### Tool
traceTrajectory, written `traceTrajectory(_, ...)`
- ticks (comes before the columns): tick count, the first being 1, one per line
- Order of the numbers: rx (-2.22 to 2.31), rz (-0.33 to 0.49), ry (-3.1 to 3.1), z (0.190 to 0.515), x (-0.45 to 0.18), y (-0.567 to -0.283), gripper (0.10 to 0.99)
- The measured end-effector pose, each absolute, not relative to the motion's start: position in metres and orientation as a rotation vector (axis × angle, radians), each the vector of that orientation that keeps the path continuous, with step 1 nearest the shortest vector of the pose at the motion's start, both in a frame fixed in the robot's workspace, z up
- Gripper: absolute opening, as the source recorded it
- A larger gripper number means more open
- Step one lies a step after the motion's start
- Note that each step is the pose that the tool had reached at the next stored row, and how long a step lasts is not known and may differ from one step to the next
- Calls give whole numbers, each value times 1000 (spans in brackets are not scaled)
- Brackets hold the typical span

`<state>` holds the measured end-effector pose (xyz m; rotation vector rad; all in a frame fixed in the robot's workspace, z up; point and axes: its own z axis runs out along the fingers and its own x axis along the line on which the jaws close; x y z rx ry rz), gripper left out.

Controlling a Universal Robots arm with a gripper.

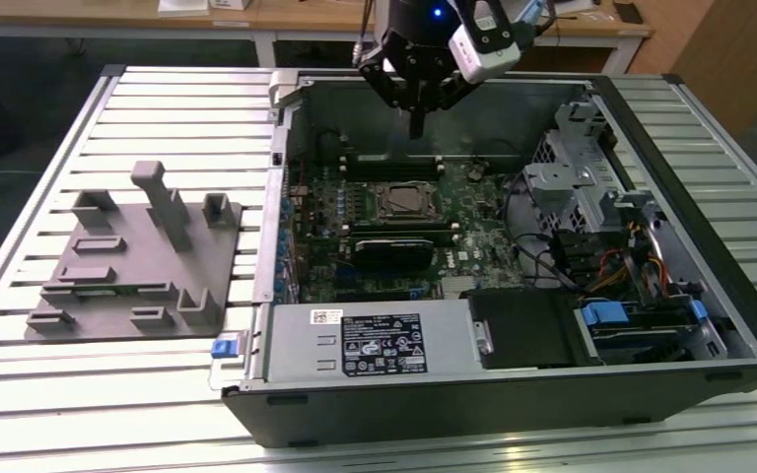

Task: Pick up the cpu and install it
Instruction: 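Install the second cpu locking lever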

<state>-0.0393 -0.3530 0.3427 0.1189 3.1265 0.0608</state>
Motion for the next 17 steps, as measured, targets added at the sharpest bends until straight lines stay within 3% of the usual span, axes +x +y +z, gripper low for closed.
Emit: traceTrajectory(17,119,61,3127,337,-39,-353,106)
